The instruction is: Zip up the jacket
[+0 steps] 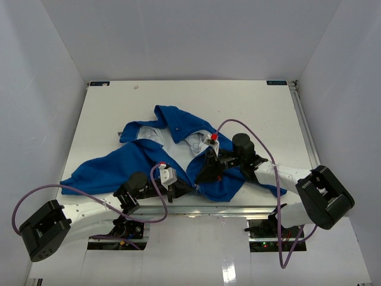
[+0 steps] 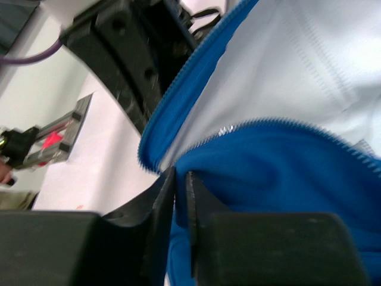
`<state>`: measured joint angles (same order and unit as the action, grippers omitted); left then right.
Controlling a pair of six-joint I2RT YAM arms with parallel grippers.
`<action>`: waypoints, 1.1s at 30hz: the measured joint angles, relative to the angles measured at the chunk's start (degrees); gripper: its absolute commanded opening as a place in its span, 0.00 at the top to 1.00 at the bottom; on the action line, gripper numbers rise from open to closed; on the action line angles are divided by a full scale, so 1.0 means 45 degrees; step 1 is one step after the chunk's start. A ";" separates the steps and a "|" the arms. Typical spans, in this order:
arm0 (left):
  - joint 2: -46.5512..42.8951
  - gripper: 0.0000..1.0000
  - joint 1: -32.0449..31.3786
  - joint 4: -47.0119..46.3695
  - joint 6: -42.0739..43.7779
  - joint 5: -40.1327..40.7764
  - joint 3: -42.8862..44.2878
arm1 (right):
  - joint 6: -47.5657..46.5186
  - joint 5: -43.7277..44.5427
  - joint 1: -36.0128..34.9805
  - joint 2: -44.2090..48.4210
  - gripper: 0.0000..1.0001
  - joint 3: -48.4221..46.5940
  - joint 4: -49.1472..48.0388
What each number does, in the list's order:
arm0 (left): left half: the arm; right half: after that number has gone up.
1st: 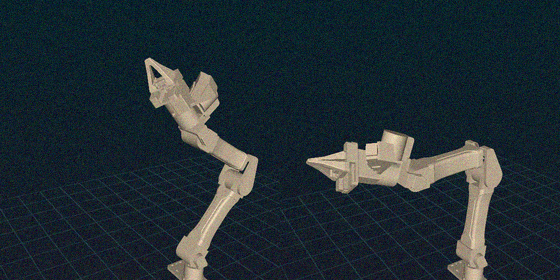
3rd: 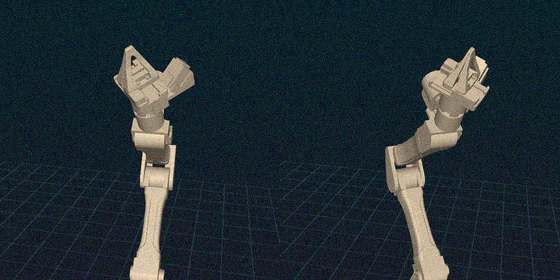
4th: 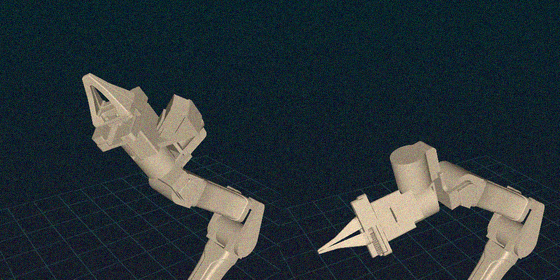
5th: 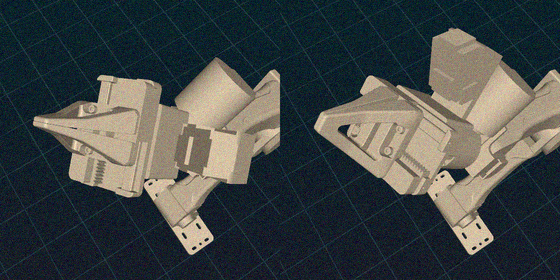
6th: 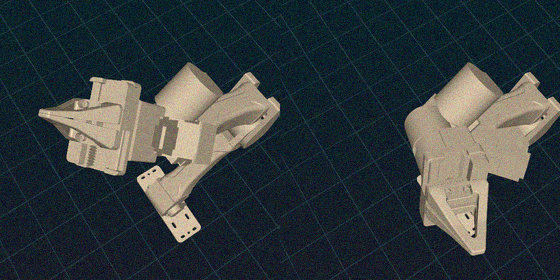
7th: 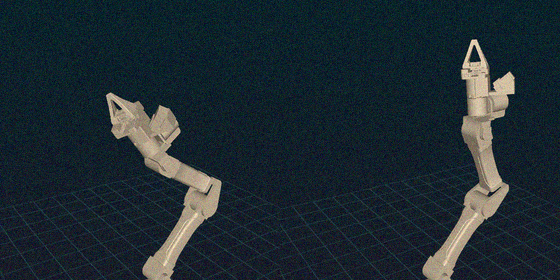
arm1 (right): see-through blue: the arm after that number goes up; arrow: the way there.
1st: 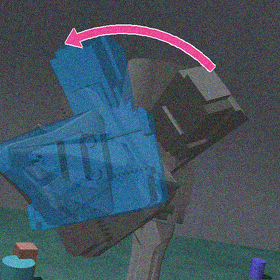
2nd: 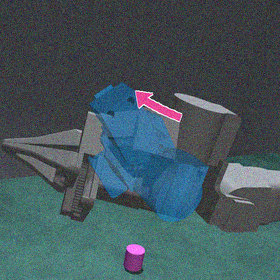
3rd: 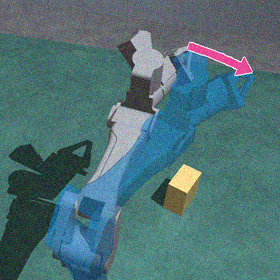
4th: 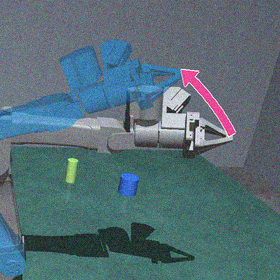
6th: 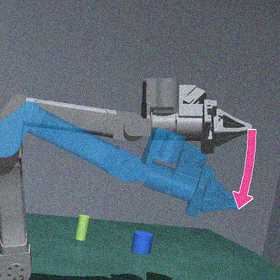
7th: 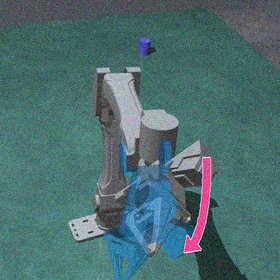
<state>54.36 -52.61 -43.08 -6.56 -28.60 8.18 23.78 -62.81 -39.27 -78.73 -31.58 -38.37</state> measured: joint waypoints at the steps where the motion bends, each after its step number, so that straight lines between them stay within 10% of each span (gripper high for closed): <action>1: 0.0059 1.00 -0.0003 0.0106 -0.0031 0.0075 0.0025 | -0.0003 0.0237 -0.0014 0.0022 0.72 0.0031 -0.0033; 18: 0.0016 1.00 0.0264 0.0887 -0.0476 0.0349 0.0045 | -0.0795 0.5298 -0.0136 0.4452 0.49 0.0885 0.2964; 33: 0.0155 1.00 0.0613 0.0899 -0.0903 -0.0008 0.0045 | -0.0761 1.3489 -0.4000 0.6570 0.62 0.0442 0.7491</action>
<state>55.06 -49.85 -39.03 -10.62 -28.63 8.38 20.36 -2.11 -57.27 -49.17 -29.59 -4.66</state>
